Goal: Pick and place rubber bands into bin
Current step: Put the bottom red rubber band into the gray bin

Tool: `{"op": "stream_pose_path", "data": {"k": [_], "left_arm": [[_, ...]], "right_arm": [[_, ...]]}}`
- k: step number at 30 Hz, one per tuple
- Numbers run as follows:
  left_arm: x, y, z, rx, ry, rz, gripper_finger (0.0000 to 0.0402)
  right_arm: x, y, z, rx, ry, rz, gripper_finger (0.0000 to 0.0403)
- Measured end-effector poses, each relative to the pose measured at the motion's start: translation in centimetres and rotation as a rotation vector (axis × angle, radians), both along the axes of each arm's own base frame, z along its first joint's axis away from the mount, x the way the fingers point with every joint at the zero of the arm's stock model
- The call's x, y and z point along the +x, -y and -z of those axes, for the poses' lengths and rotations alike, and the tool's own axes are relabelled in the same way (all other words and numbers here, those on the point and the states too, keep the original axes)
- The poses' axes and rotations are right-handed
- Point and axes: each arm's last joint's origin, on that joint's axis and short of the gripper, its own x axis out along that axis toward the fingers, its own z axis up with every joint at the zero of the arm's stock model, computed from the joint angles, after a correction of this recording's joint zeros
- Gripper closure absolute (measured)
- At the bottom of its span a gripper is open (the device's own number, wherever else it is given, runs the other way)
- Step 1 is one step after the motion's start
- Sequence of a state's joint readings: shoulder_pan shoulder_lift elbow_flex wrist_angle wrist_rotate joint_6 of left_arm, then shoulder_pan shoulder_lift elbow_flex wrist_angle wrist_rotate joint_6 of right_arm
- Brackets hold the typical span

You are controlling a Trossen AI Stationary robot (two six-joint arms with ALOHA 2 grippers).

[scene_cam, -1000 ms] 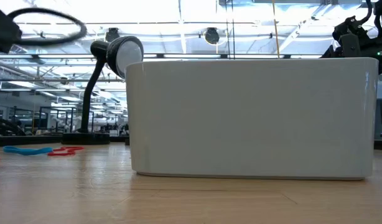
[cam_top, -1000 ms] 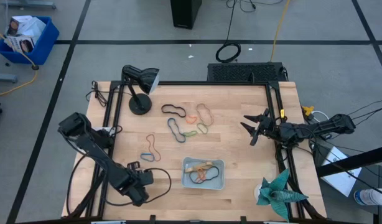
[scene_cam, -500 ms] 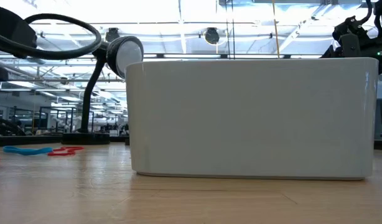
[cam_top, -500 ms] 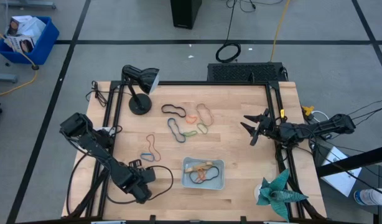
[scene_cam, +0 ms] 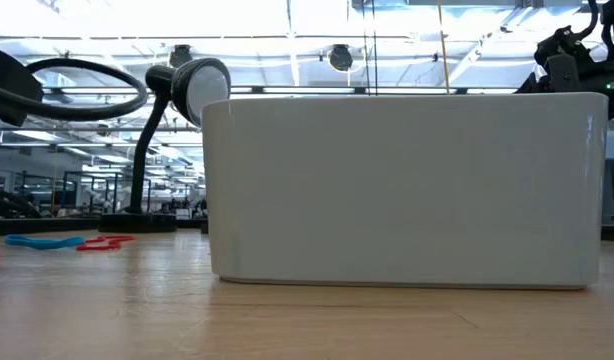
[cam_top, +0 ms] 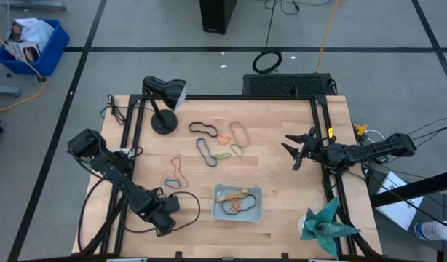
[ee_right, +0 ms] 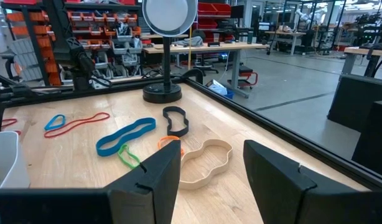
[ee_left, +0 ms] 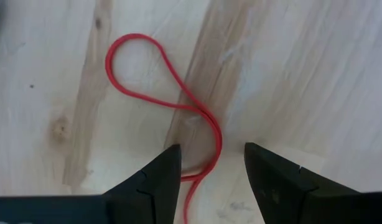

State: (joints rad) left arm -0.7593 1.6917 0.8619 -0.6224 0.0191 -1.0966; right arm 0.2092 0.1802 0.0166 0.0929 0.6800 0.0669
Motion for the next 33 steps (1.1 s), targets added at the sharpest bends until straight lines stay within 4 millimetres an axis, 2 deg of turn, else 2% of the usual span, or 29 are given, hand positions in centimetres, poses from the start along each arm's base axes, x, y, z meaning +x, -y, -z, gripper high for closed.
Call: {"op": "stream_pose_path", "data": {"k": [9, 19, 33], "left_arm": [[0.0, 0.0, -0.1, 0.014, 0.002, 0.018, 0.0218], [1.2, 1.0, -1.3, -0.014, 0.049, 0.010, 0.0217], [1.6, 1.2, -1.5, -0.029, 0.084, 0.027, 0.0218]], "right_arm": [[0.0, 0.0, 0.0, -0.001, -0.001, 0.000, 0.0234], [0.0, 0.0, 0.0, -0.002, -0.001, 0.000, 0.0234], [0.0, 0.0, 0.0, -0.001, 0.000, 0.001, 0.0234]]}}
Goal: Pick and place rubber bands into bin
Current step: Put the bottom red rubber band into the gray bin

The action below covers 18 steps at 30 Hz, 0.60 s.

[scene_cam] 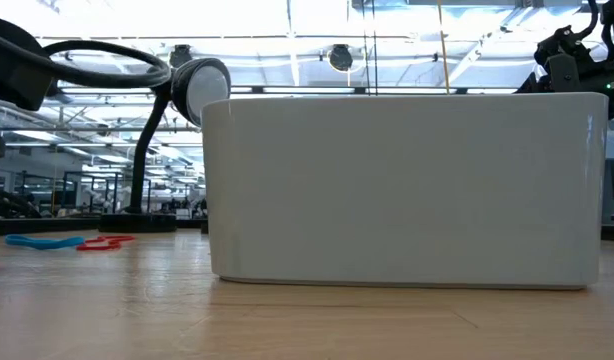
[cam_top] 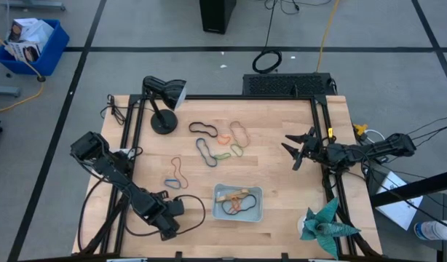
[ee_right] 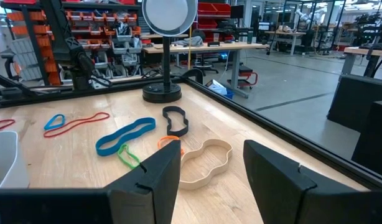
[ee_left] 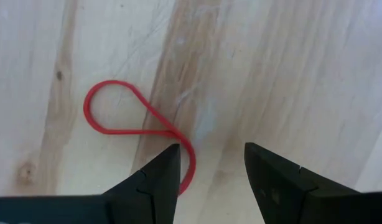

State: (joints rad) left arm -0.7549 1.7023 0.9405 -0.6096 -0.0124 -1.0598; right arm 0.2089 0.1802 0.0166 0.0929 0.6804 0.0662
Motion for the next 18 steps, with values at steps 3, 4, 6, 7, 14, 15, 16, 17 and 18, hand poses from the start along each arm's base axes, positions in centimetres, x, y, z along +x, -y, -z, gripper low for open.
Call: {"op": "stream_pose_path", "data": {"k": [3, 4, 6, 7, 14, 15, 16, 17, 18], "left_arm": [[-0.1, -0.2, 0.0, 0.017, -0.017, -0.001, 0.0218], [-0.2, -0.3, 0.1, 0.022, -0.024, -0.004, 0.0218], [-0.2, -0.4, 0.1, 0.027, -0.034, -0.020, 0.0218], [-0.2, -0.4, 0.1, 0.025, -0.033, -0.027, 0.0218], [0.2, -0.2, 0.6, 0.024, -0.031, -0.017, 0.0218], [0.2, -0.2, 0.9, 0.030, -0.041, -0.003, 0.0218], [0.3, -0.1, 1.4, 0.036, -0.057, 0.004, 0.0218], [0.3, -0.1, 1.6, 0.037, -0.075, 0.003, 0.0218], [0.3, -0.1, 1.9, 0.037, -0.090, 0.000, 0.0218]], "right_arm": [[0.0, 0.0, 0.0, 0.000, 0.000, 0.000, 0.0234], [0.0, 0.0, 0.0, 0.000, 0.000, 0.000, 0.0234], [0.0, 0.0, 0.0, 0.000, 0.000, 0.000, 0.0234], [0.0, 0.0, 0.0, 0.000, 0.000, 0.000, 0.0234], [0.0, 0.0, 0.0, 0.000, 0.000, 0.000, 0.0234], [0.0, 0.0, 0.0, 0.000, 0.000, 0.000, 0.0234], [0.0, 0.0, 0.0, 0.000, 0.000, 0.000, 0.0234], [0.0, 0.0, 0.0, 0.000, 0.000, 0.000, 0.0234], [0.0, 0.0, 0.0, 0.000, 0.000, 0.000, 0.0234]]}}
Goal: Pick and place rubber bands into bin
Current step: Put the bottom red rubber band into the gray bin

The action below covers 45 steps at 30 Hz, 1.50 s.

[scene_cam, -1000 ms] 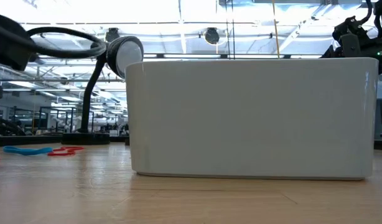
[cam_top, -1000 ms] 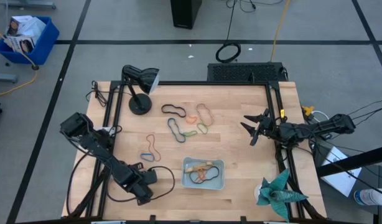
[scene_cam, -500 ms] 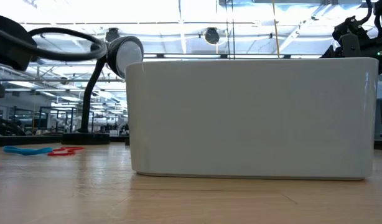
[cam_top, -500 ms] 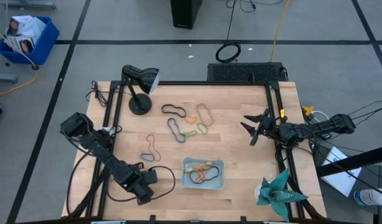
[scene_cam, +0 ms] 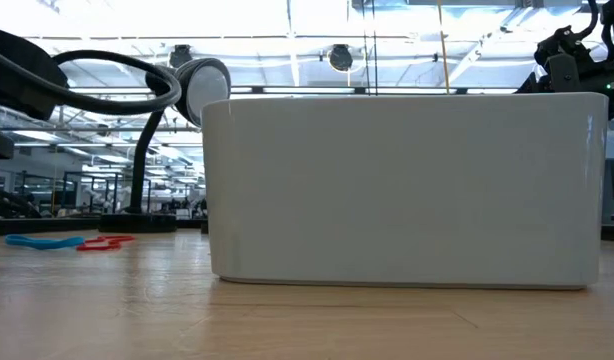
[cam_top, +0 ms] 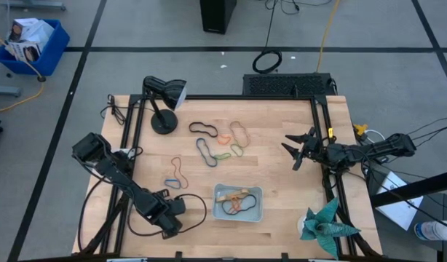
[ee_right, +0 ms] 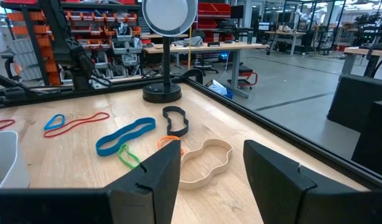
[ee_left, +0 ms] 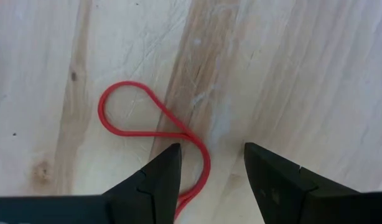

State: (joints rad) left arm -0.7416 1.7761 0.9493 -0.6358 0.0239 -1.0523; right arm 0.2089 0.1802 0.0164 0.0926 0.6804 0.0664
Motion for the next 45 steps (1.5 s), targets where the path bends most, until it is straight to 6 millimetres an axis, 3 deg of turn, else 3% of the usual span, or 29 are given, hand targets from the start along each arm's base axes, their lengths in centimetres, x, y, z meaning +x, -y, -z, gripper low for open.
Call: {"op": "stream_pose_path", "data": {"k": [19, 22, 32, 40, 45], "left_arm": [[0.0, -0.1, 0.1, 0.020, 0.014, -0.002, 0.0219], [0.0, -0.2, 0.2, 0.025, 0.011, -0.003, 0.0241], [0.0, -0.2, 0.2, 0.030, 0.014, -0.005, 0.0391], [0.2, -0.4, 0.1, 0.026, 0.021, -0.016, 0.0396], [0.6, -1.1, -1.8, -0.033, 0.056, -0.090, 0.0398]], "right_arm": [[0.0, 0.0, 0.0, -0.002, -0.001, 0.000, 0.0234], [0.0, 0.0, 0.0, -0.002, -0.001, 0.000, 0.0234], [0.0, 0.0, 0.0, -0.002, -0.002, 0.000, 0.0234], [0.0, 0.0, 0.0, -0.001, -0.001, 0.000, 0.0234], [0.0, 0.0, 0.0, -0.001, -0.001, 0.000, 0.0234]]}}
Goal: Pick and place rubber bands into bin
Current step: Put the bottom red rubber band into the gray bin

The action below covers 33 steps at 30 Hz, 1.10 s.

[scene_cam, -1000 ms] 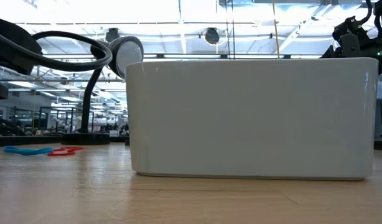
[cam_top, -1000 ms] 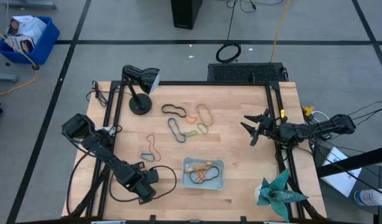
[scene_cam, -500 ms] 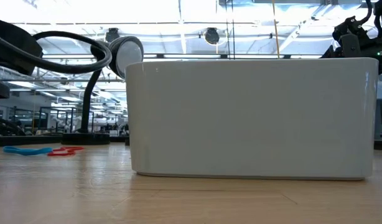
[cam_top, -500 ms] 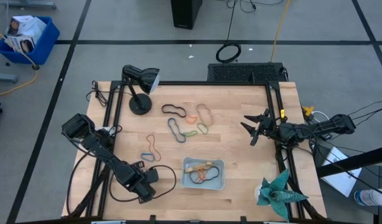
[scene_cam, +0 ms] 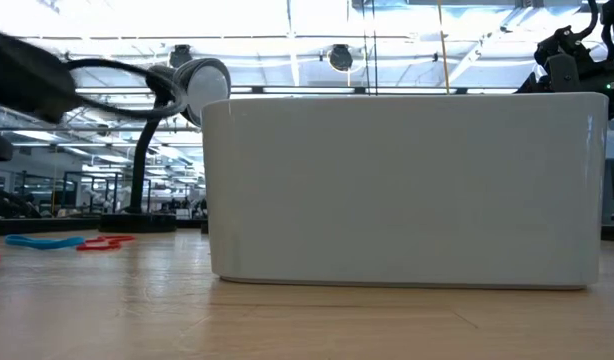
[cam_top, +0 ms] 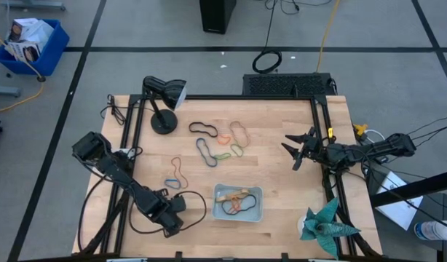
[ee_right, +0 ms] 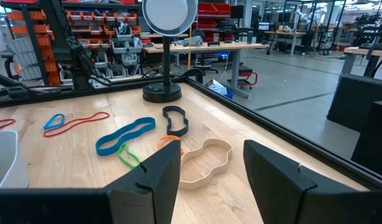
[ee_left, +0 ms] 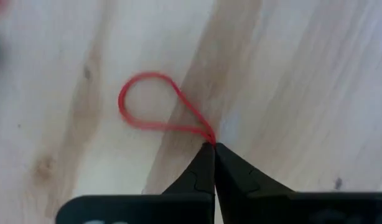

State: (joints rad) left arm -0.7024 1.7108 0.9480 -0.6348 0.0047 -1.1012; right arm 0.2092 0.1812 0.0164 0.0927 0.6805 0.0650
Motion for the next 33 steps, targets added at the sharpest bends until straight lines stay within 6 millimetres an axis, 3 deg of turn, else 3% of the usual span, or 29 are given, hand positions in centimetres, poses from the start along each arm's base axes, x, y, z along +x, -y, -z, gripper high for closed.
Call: {"op": "stream_pose_path", "data": {"k": [7, 17, 21, 27, 33], "left_arm": [[0.7, -1.8, -4.0, -0.070, 0.165, -0.040, 0.0400], [3.2, -3.9, -10.4, -0.042, 0.740, 0.162, 0.0400], [4.5, -4.7, -12.0, 0.004, 0.920, 0.271, 0.0401], [6.0, -6.4, -13.0, 0.069, 1.047, 0.299, 0.0401], [7.8, -7.4, -11.6, 0.069, 1.040, 0.320, 0.0400]], "right_arm": [[0.0, 0.0, 0.0, 0.000, 0.000, 0.000, 0.0234], [0.0, 0.0, 0.0, -0.001, -0.005, 0.002, 0.0234], [0.0, 0.0, 0.1, -0.001, -0.008, 0.003, 0.0234], [0.1, 0.0, 0.1, -0.002, -0.008, 0.004, 0.0234], [0.1, 0.0, 0.1, -0.003, -0.009, 0.004, 0.0234]]}}
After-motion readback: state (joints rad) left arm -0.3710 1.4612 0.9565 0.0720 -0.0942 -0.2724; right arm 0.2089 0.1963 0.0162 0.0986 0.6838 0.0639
